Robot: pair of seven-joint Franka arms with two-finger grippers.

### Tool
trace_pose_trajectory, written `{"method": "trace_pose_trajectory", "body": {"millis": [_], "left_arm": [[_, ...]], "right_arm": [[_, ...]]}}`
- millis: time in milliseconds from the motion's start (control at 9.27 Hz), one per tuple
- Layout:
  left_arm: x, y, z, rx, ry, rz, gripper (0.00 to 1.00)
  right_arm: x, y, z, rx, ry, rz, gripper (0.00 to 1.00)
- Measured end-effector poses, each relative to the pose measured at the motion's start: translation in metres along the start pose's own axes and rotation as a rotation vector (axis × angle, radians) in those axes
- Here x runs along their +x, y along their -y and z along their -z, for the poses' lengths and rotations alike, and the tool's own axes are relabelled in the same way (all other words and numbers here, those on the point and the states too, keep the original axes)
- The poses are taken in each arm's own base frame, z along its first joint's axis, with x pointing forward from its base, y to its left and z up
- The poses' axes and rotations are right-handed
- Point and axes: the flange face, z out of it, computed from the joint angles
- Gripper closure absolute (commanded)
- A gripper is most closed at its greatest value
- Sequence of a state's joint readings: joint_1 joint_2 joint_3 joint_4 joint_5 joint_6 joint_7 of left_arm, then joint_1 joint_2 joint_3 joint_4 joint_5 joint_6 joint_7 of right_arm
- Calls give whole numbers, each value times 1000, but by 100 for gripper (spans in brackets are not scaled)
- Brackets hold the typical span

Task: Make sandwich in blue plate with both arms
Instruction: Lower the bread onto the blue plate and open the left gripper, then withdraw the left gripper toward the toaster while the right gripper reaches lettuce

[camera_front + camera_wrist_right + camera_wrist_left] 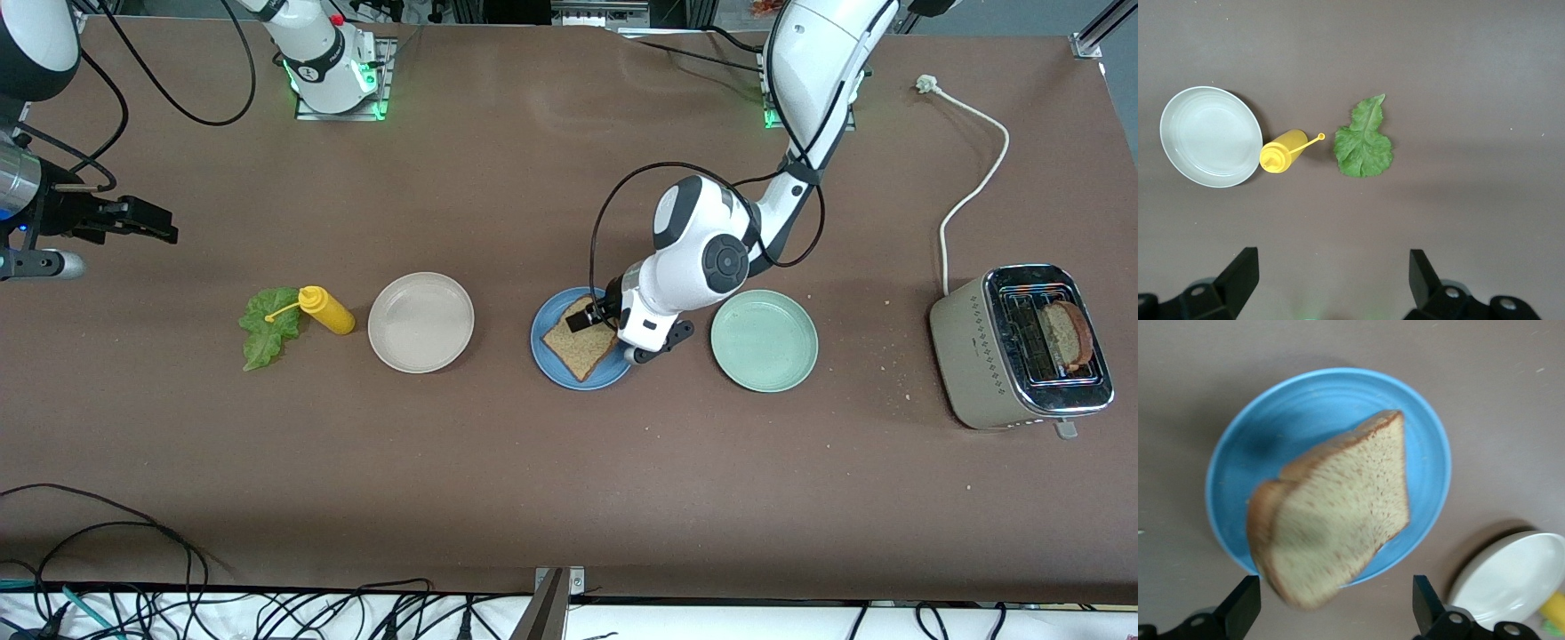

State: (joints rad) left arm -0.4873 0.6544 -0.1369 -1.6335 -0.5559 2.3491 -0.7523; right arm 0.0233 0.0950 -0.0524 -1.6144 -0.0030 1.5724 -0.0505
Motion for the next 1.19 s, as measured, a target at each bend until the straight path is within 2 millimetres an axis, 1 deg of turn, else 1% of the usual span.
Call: {"method": "trace_pose_trajectory", "body": {"millis": [108, 324, 432, 540, 647, 755, 863, 971, 1187], "left_arm": [[0, 5, -2, 58, 11, -26, 0], [1, 12, -2, 118, 41, -36, 0], [4, 17, 3, 152, 60, -37, 0], [12, 22, 18, 199, 70, -46, 0], [22, 30, 43, 243, 68, -53, 0], [32, 38, 76, 280, 59, -53, 0], [40, 46, 106, 309, 31, -56, 0], [50, 55, 138, 331, -5, -52, 0], [76, 84, 210, 351, -89, -11, 0]], "right_arm": [[0, 0, 0, 0, 0, 0, 0], [0, 0, 0, 0, 0, 0, 0], [0, 0, 0, 0, 0, 0, 0], [0, 0, 0, 0, 0, 0, 0], [0, 0, 0, 0, 0, 1, 0], [3, -2, -5, 0, 9, -2, 0], [8, -8, -14, 1, 22, -14, 0], [16, -18, -26, 2, 22, -27, 0], [37, -26, -56, 1, 26, -13, 0]]}}
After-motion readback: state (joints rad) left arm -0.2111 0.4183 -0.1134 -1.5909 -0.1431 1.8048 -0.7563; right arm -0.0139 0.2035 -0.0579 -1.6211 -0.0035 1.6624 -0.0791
